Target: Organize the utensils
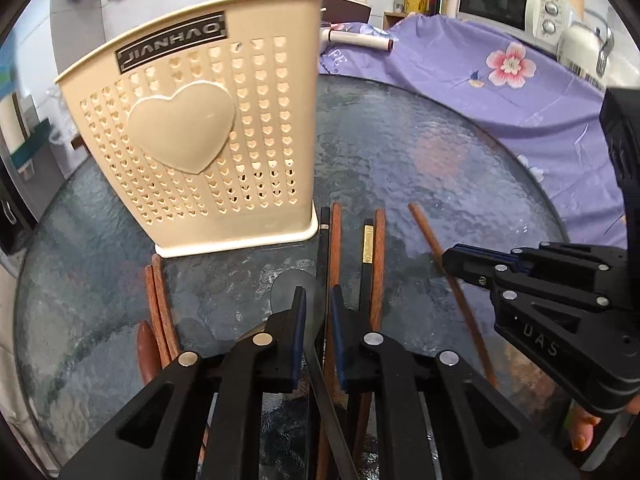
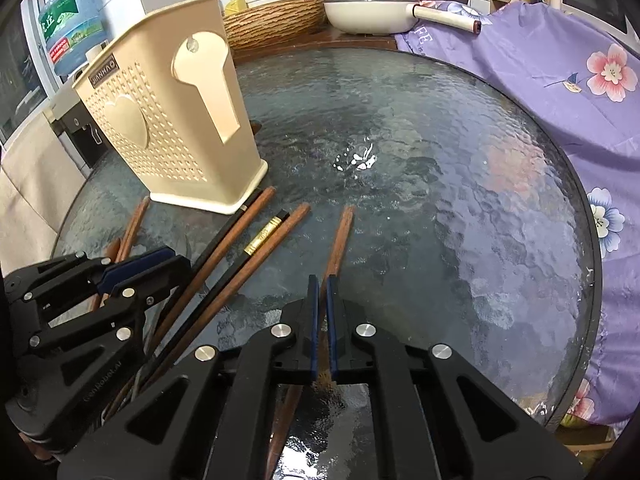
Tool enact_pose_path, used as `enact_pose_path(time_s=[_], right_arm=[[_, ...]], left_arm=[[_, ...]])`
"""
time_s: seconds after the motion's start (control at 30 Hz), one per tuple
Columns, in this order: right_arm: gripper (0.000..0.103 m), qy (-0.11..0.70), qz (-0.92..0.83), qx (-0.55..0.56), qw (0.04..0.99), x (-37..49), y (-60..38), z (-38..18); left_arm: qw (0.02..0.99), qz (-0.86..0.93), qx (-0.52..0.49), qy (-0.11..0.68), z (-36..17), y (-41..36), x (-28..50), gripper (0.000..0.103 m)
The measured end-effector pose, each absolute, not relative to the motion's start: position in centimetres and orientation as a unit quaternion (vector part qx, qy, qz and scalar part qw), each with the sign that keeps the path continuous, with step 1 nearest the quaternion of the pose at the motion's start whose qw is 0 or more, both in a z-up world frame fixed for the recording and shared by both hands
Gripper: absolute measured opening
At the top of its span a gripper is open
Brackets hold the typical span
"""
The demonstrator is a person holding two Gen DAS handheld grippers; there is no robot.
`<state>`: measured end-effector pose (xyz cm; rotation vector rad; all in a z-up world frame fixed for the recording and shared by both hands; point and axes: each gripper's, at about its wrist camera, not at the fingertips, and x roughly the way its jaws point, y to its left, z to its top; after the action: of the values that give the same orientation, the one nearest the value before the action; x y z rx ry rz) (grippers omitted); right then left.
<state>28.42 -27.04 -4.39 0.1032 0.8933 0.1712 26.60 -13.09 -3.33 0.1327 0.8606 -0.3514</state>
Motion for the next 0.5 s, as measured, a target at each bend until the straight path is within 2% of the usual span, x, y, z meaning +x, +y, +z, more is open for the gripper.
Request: enact_pose_path(time_s=[0.23, 0.3, 0.37, 0.5], right_arm=[[0.004, 0.431, 0.081, 0.048, 0.897, 28.44, -26.96, -4.34], [0.004, 0.430, 0.086, 0.052, 0.897, 28.42, -26.97, -4.35], [0.004, 0.428, 0.086, 0.049, 0.898, 28.33, -26.94, -4.33], [0.004, 0.430, 0.078, 0.042, 0.898, 28.42, -26.91, -4.38]], left_arm=[[0.891, -0.168, 0.053, 0.418, -3.74, -12.21, 26.34, 0.009], [0.894, -0.163, 0.057, 0.413, -3.72, -12.18, 26.26, 0.022], [0.898, -0.157, 0.068, 0.404, -3.52, -12.21, 25.99, 0.050], [0.903, -0.145, 0.078, 0.397, -3.30, -12.25, 26.01, 0.052]])
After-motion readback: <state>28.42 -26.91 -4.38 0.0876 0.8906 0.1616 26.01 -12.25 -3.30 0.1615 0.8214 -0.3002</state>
